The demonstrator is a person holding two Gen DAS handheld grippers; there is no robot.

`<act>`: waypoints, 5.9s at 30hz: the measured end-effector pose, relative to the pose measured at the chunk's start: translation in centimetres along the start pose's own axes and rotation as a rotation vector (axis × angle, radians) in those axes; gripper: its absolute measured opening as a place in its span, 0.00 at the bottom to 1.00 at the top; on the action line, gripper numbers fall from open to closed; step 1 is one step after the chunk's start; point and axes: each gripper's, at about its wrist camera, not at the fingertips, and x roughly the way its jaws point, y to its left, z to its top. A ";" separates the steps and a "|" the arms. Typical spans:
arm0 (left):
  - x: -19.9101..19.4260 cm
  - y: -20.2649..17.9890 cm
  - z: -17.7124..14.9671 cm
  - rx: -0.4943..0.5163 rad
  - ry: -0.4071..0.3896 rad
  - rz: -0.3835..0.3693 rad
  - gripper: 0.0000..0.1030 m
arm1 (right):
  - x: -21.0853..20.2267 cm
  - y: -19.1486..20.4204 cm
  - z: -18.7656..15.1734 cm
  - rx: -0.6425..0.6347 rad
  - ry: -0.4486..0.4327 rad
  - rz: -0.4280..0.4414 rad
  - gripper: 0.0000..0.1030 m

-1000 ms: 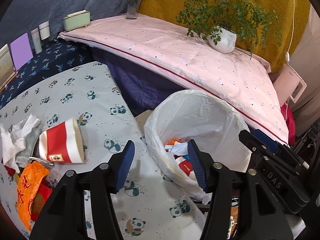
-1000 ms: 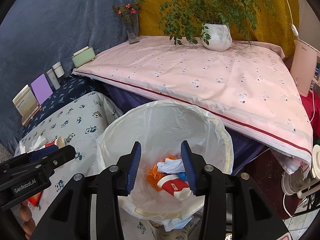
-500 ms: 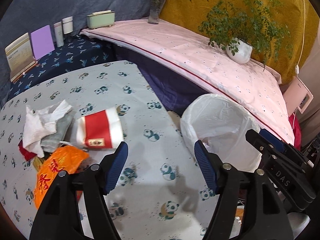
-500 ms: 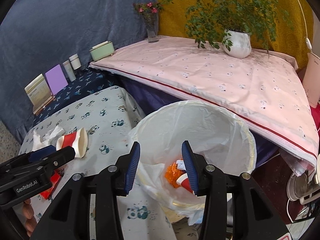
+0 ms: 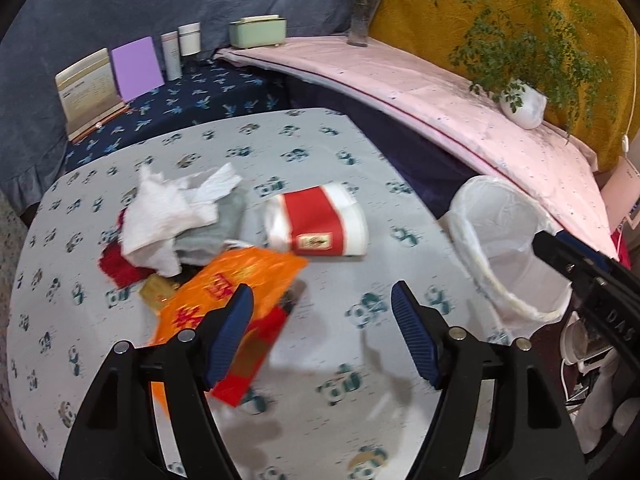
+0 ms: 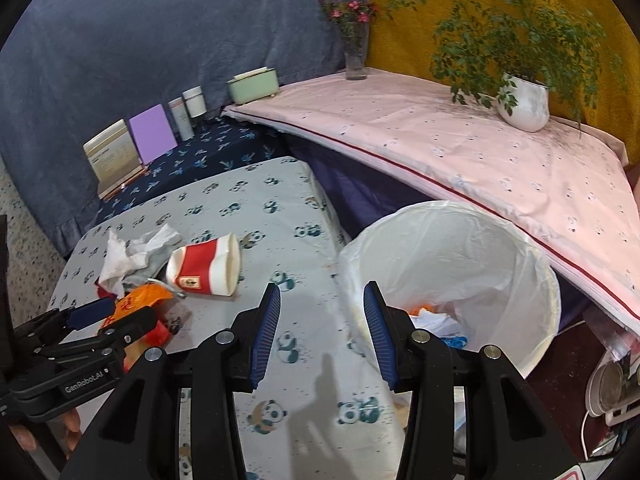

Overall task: Collect trash
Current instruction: 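Move the left gripper to the orange printed bag while the right approaches the red envelope, then grasp the orange printed bag with the left gripper while the right grasps the red envelope, then carry the orange bag and red envelope with both grippers toward the bin, then open both grippers to drop the bag and envelope into the bin, then move both grippers back over the white tissues on the table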

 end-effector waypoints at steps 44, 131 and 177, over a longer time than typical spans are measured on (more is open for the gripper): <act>-3.4 12.3 -2.7 -0.182 0.006 0.127 0.08 | 4.4 16.1 -4.3 -0.215 0.190 0.225 0.42; 3.9 -18.5 5.2 0.243 0.007 -0.222 0.24 | 0.4 -16.0 -1.3 0.327 -0.006 -0.150 0.04; 1.7 -7.7 3.9 0.051 -0.037 -0.074 0.63 | 0.6 -7.7 1.1 0.188 -0.017 -0.082 0.31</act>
